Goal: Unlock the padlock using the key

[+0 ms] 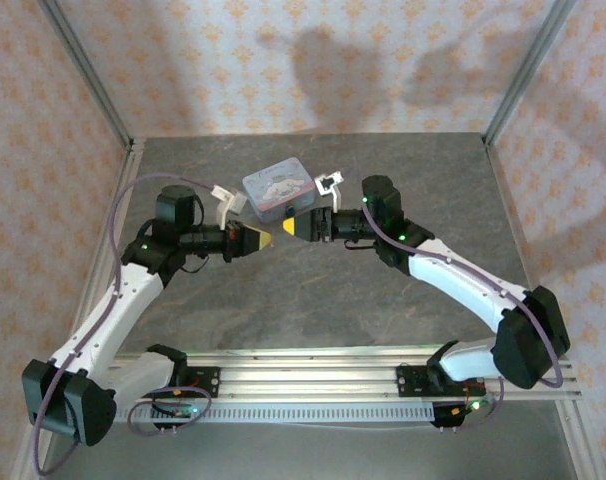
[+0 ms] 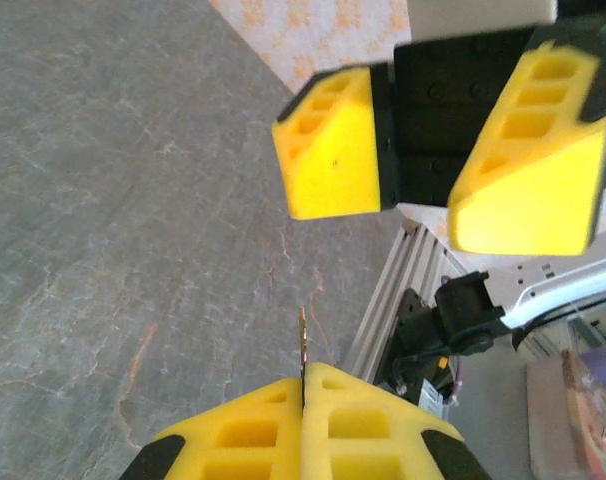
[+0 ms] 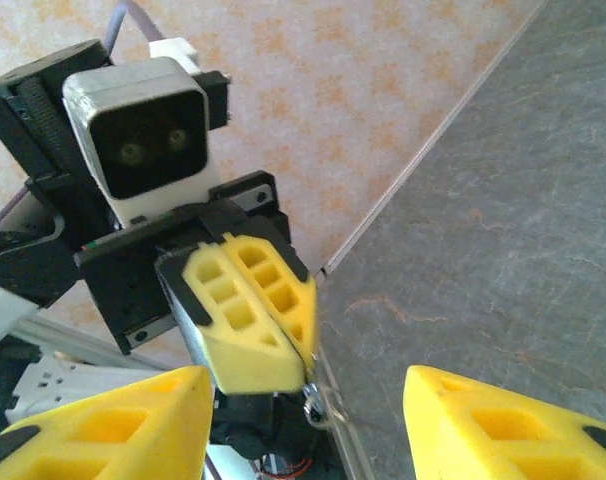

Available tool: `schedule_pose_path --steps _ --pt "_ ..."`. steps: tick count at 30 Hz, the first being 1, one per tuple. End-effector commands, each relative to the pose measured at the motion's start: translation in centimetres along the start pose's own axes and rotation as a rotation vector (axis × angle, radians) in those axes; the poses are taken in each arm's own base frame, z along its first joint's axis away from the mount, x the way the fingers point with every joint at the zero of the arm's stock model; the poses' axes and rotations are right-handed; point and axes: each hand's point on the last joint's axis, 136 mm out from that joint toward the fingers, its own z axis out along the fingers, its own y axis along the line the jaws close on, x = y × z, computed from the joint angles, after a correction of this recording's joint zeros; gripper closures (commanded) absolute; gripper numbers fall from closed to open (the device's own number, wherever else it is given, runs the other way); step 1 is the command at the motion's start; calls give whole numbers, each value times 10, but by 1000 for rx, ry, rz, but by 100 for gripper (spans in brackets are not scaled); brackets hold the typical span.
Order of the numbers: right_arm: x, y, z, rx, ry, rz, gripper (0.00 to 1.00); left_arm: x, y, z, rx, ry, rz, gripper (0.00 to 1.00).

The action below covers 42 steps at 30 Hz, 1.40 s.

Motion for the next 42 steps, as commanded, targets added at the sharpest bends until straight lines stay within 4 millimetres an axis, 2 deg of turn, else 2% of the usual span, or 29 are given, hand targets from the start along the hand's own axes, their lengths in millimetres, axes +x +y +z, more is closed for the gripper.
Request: schedule_pose_path --steps 1,9,20,25,30,31,33,35,38,42 --pt "9 15 2 -43 68 -25 46 0 -13 4 30 37 58 100" --pt "23 17 10 -68 131 -23 51 -3 -27 6 99 36 72 100" --pt "27 16 12 -77 150 -25 79 1 -31 6 126 51 65 100" --pt "27 15 13 -84 150 -29 100 1 -32 6 138 58 64 100" --pt "24 16 13 -82 133 -54 100 -3 -26 7 99 45 35 100" --pt "23 16 12 -78 127 -63 100 -5 -24 7 87 35 28 97" --pt "20 18 11 -69 114 -87 100 -10 -21 6 57 14 18 78" --pt "16 19 9 -63 106 -104 100 -14 -21 3 32 -18 23 68" --pt "11 24 6 -70 98 -122 100 -23 -21 -5 6 -96 29 59" --pt "8 26 3 -75 87 -130 100 -27 -21 -9 37 -154 9 57"
